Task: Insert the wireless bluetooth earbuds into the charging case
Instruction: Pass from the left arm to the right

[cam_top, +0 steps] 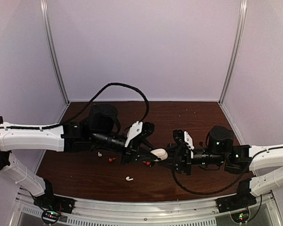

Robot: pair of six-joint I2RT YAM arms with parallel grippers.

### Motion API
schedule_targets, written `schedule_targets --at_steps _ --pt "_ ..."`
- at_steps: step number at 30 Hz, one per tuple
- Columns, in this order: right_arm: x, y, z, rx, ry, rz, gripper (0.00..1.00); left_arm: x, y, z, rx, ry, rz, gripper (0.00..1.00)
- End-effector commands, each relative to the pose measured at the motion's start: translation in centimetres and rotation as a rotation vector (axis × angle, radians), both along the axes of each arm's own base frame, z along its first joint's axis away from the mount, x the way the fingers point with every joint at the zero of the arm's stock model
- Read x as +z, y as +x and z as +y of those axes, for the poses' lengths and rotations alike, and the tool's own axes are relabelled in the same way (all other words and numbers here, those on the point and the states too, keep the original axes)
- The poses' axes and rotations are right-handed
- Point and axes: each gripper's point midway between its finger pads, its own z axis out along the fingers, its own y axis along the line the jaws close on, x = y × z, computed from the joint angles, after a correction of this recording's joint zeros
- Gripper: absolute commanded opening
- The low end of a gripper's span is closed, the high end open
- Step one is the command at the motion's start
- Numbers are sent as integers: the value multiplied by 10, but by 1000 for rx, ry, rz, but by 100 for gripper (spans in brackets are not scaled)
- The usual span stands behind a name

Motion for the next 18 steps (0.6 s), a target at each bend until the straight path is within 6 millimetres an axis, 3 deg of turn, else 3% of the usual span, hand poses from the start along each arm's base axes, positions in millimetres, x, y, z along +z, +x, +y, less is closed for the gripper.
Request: schedule_targets --at_steps 1,7,14,18 --pt "10 -2 1 19 39 -16 41 14 -5 -3 -21 -56 -8 0" --pt "12 -3 2 28 44 -24 35 13 -5 -3 -21 -53 -7 0" --pt "10 -3 1 24 43 -23 18 14 -2 -3 -8 -53 -8 0" --pt "10 -2 -1 17 42 -25 14 15 4 -3 28 -54 -8 10"
